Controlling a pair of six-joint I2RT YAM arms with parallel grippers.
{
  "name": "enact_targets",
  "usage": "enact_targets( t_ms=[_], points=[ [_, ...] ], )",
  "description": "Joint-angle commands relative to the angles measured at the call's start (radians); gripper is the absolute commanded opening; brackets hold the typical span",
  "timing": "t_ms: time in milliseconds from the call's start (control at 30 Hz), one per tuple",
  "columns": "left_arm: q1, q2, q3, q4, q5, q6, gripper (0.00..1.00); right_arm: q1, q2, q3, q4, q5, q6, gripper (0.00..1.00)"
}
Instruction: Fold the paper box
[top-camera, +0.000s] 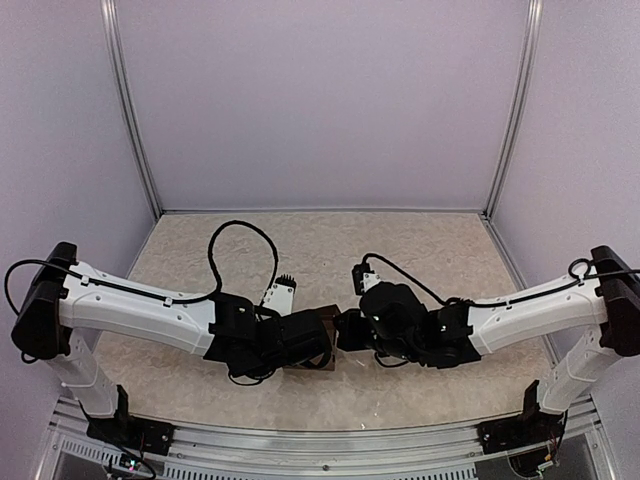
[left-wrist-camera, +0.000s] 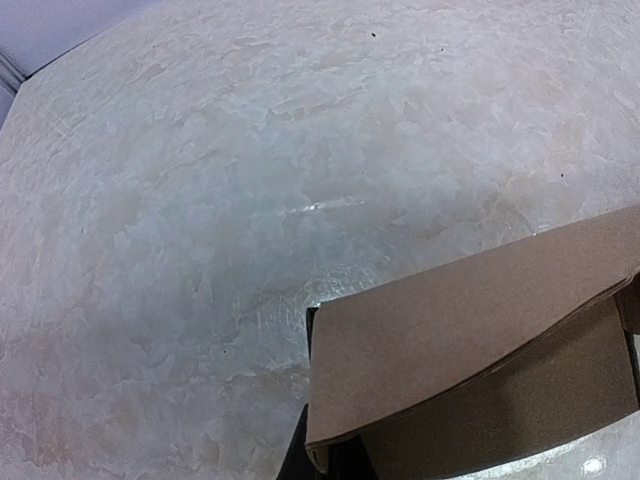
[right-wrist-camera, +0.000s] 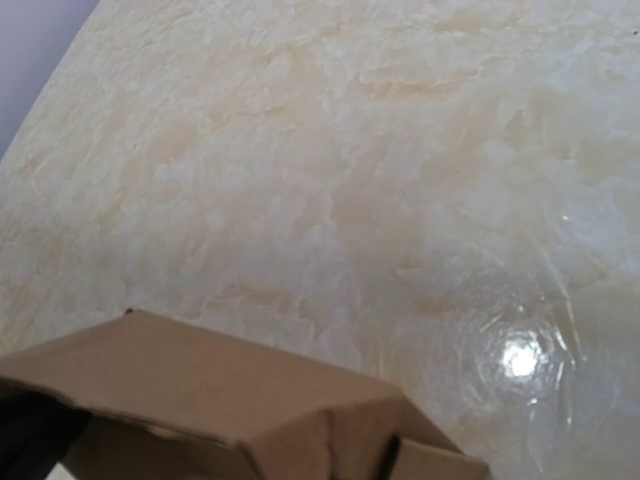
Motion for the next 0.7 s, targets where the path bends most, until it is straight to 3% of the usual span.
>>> enact_targets(
  t_ms=[0,667],
  points=[
    [-0.011,0.043,0.002,-0.023,0.106,-0.002,0.0,0.034,0.044,-0.017,-0.023,-0.03,-0.005,0.0],
    [-0.013,0.043,0.01,-0.029,0.105,-0.001,0.0,0.098,0.102,0.029,-0.105,0.059,-0.057,0.0]
  ],
)
